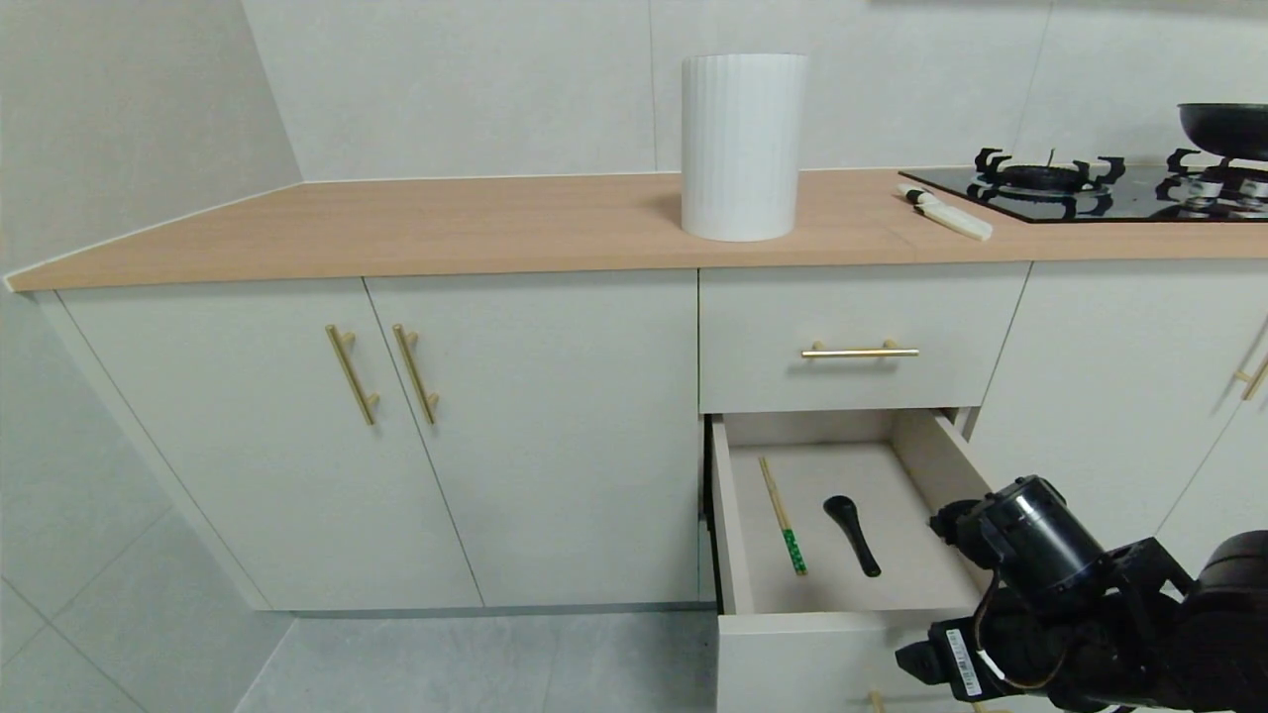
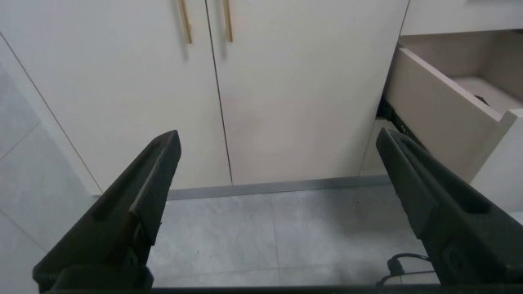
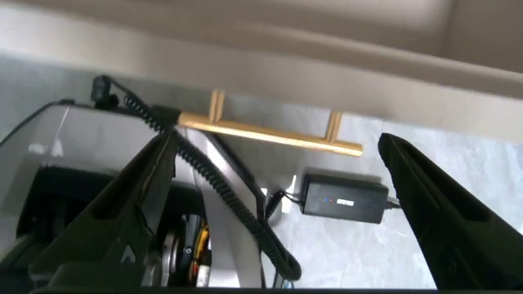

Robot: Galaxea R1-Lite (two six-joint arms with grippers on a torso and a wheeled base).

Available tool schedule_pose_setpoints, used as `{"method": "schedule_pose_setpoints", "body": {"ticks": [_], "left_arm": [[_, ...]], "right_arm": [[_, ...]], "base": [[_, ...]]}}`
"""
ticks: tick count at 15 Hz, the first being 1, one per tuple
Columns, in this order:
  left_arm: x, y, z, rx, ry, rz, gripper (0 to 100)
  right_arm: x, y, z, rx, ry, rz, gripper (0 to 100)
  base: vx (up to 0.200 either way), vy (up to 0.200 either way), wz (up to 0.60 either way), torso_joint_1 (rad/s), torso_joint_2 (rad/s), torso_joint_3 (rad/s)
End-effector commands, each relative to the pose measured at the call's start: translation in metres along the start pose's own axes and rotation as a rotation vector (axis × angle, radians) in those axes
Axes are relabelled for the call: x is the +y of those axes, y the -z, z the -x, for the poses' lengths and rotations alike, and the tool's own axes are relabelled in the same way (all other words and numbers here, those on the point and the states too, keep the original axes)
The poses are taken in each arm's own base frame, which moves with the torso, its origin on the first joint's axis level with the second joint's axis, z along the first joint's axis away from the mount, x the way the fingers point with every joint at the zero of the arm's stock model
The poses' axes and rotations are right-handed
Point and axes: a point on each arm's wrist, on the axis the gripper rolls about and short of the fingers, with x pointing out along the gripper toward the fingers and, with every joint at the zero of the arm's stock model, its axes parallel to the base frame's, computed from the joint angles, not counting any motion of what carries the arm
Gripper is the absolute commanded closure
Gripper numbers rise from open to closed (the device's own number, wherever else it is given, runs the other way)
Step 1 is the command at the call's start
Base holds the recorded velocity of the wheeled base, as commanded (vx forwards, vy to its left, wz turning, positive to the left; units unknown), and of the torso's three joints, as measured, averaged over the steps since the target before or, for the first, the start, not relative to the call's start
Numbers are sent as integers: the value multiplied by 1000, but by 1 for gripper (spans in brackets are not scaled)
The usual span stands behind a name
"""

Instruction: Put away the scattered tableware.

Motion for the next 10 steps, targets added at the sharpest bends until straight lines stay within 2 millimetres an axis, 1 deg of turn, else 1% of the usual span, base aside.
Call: {"method": "schedule_pose_setpoints", "body": {"ticks": [1,6,10], "left_arm": [[0,0,0,1,-1,0,0],[0,0,0,1,-1,0,0],[0,0,0,0,-1,0,0]], "right_arm": [[-1,-7,-4,-8,8,-29,0],[-2,-16,-9,-29,41,-48,0],[1,-23,-21,-15,51,-50,0]], "base": [[0,0,0,0,0,0],[0,0,0,0,0,0],[0,0,0,0,0,0]]}}
